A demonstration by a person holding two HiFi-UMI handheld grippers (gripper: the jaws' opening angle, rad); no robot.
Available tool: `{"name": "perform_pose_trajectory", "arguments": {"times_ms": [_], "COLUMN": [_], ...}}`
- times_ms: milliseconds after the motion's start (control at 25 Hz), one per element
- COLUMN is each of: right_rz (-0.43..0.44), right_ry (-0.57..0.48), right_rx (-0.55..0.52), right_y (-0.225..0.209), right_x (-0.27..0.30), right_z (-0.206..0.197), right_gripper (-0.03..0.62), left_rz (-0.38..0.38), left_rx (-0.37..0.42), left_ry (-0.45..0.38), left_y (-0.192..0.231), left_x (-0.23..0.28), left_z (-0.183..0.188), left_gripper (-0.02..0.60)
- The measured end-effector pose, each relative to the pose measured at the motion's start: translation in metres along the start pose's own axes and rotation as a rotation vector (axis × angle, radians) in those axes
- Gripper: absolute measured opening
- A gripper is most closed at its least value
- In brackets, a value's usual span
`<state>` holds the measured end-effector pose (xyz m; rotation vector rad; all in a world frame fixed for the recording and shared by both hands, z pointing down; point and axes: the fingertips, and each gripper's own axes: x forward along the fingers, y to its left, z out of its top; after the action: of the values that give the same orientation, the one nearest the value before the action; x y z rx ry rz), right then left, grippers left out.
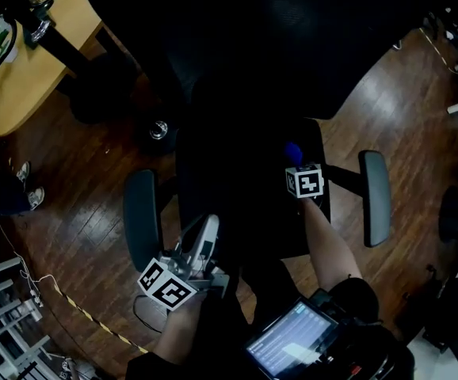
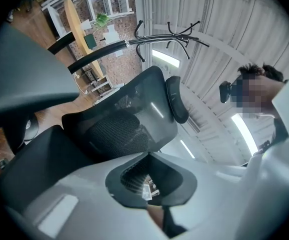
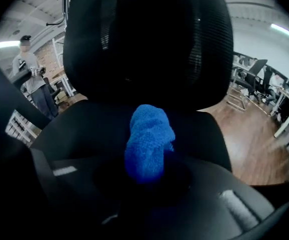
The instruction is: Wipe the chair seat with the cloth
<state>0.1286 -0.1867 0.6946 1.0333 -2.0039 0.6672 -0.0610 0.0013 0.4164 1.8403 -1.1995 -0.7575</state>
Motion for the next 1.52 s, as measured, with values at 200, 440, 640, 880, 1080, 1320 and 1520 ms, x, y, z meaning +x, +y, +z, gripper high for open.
{"name": "perform_pose_trajectory", "arguments": {"times_ms": [200,440,640,880,1080,1320,1520], "right_rz": [-0.076,-0.096,-0.048,0.168,0.355,0.469,0.464], "right_ry": [-0.011,-0.041,-0.081,-0.107,-0.051,-0.046,-0.054], "right_rx": [0.020,0.023,0.078,-0.002,-0.101,-0.180,-0.197], "right_y": [-0.047,-0.055,-0.042,0.084,0.208,0.302,0.295], "right_x": [-0.025,-0.030,-0.030,-0.016,0.005,0.022,0.025], "right_z": [-0.005,-0.002,0.004,0.036,0.028,0.012,0.007], "right_gripper": [0.049,0.049,0.049,0.049,0.049,0.049,0.049], "left_rz": [-0.026,-0.038,-0.023,-0.003,0.027,0.065,0.079], "left_rx": [-0.004,-0.004,0.003,0.013,0.022,0.022,0.023], "left_ry": [0.042,0.048,0.009,-0.055,-0.097,-0.139,-0.161], "left_y": [-0.008,-0.018,-0.017,-0.023,-0.022,-0.013,-0.012], "left_x": [0.016,0.020,0.008,-0.014,-0.038,-0.060,-0.068], "left_z": [-0.016,-0.022,-0.007,0.016,0.027,0.029,0.031], "left_gripper": [-0.006,-0.006,-0.006,-0.006,-0.006,-0.006,-0.006]}}
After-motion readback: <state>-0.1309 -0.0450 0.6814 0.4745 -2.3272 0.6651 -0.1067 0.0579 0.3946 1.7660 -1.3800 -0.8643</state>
